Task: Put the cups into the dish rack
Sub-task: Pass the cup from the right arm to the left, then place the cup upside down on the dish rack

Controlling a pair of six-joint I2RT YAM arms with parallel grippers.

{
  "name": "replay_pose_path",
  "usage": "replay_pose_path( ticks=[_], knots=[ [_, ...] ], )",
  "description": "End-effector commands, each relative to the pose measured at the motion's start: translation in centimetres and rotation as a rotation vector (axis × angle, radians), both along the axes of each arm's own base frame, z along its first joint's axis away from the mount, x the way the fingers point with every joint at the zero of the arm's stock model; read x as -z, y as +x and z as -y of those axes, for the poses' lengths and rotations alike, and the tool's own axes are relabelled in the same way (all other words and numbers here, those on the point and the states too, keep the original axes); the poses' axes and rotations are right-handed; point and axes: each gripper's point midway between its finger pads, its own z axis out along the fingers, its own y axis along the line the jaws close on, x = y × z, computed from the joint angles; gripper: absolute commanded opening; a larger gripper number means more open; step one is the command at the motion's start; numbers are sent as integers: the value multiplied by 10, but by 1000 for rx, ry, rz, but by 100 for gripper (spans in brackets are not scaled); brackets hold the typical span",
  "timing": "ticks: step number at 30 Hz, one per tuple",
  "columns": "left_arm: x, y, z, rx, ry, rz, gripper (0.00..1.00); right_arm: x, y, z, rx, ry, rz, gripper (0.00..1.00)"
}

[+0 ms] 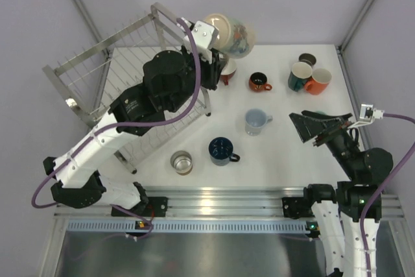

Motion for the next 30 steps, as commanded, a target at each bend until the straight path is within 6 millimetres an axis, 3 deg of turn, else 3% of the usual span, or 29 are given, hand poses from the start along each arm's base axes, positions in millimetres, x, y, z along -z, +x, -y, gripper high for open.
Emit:
replay_pose_path(
  ticks=[1, 6, 13, 25, 30],
  knots=[
    [-78, 20, -43, -209, -78, 159, 0, -8, -6, 0, 4, -21, 20, 99],
    [-100, 32, -70, -335, -104, 187, 0, -4, -6, 1, 9, -40, 5, 99],
    [-106, 53, -126, -527, -107, 185, 0, 2, -6, 2, 15, -62, -21, 99],
    [-78, 94, -206, -745, -79, 94, 0, 14, -5, 2, 12, -80, -62, 99],
    [-63, 112, -214, -746, -96, 39, 0, 17, -3, 2, 12, -84, -69, 99]
  ],
)
